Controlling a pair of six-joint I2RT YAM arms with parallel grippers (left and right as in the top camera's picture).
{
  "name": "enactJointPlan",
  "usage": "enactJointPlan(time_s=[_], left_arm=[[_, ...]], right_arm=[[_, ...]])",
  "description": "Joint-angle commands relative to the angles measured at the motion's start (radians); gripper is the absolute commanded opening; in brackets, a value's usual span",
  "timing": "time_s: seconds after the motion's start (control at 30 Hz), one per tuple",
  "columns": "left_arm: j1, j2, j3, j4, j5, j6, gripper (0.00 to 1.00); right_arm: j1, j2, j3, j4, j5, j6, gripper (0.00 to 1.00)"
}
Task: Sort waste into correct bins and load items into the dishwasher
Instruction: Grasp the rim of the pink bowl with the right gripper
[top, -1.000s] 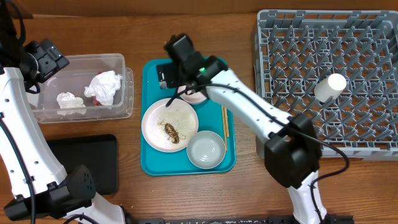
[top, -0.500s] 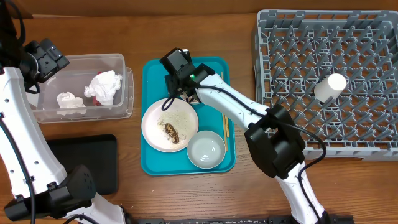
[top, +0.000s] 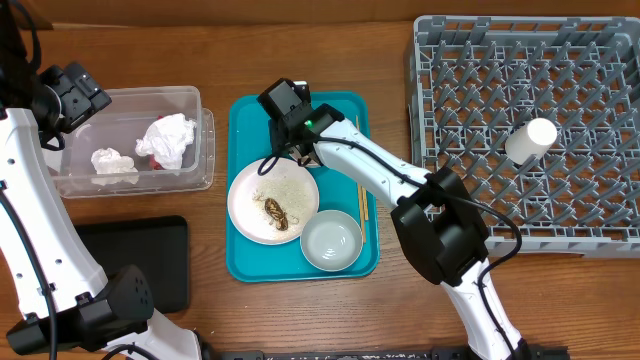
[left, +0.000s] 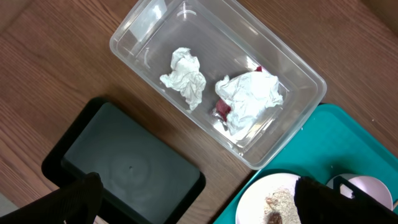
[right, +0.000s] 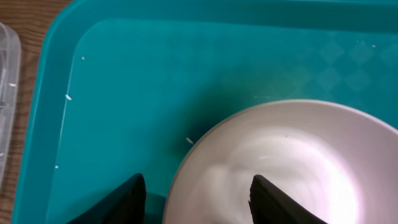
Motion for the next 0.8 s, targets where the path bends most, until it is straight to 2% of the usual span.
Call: enactJointPlan(time_s=[0.0,0.13,0.3,0.77], left_arm=[[-0.001,-0.002,0.0,0.001,-0.013,-0.01,1.0],[-0.001,-0.002,0.0,0.001,-0.013,-0.01,1.0],[-0.001,-0.002,0.0,0.001,-0.013,-0.01,1.0],[-0.001,-0.002,0.0,0.001,-0.013,-0.01,1.0]], right_arm=[[0.008,0.019,0.01,-0.006,0.018,0.012,0.55],[0.008,0.019,0.01,-0.008,0.017,0.012,0.47],[0.008,0.019,0.01,-0.022,0.017,0.038,0.42],[0.041,0.026,0.01,-0.031,0.018,0.037,0.41]])
